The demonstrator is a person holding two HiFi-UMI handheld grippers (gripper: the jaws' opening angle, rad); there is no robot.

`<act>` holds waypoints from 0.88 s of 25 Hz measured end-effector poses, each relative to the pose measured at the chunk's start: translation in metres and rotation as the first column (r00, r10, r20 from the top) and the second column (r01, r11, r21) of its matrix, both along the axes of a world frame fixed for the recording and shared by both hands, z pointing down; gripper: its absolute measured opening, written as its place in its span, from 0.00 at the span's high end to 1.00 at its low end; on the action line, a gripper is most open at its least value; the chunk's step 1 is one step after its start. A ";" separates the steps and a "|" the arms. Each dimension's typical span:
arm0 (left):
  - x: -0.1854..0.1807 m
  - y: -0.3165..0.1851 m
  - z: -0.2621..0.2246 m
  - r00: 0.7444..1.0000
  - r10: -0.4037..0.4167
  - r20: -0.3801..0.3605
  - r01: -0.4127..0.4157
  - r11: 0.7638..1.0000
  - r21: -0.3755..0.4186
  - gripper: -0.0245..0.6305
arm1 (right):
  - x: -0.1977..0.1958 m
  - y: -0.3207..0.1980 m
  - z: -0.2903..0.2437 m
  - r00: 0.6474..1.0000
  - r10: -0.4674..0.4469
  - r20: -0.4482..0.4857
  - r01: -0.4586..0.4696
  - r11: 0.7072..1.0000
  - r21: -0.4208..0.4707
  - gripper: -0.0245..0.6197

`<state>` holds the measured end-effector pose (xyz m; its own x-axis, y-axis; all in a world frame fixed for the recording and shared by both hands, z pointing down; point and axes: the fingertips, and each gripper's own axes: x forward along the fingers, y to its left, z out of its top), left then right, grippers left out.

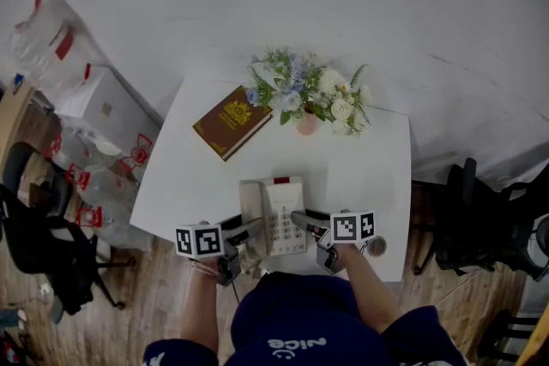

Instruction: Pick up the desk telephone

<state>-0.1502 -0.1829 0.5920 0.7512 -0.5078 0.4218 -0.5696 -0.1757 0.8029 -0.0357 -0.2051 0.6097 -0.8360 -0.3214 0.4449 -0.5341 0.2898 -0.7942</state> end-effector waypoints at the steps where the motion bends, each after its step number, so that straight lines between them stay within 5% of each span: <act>1: 0.001 0.002 -0.002 1.000 -0.002 -0.001 0.002 1.000 0.005 0.42 | 0.001 0.002 -0.003 1.000 0.001 0.001 -0.001 1.000 0.007 0.63; 22: 0.024 0.011 -0.070 0.999 -0.053 -0.008 0.053 0.982 0.181 0.43 | 0.028 0.011 -0.071 1.000 0.019 0.019 -0.022 0.984 0.175 0.63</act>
<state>-0.1265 -0.1723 0.5221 0.7224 -0.6145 0.3170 -0.5794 -0.2879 0.7625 -0.0073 -0.1943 0.5384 -0.8354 -0.4101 0.3659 -0.5280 0.4143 -0.7413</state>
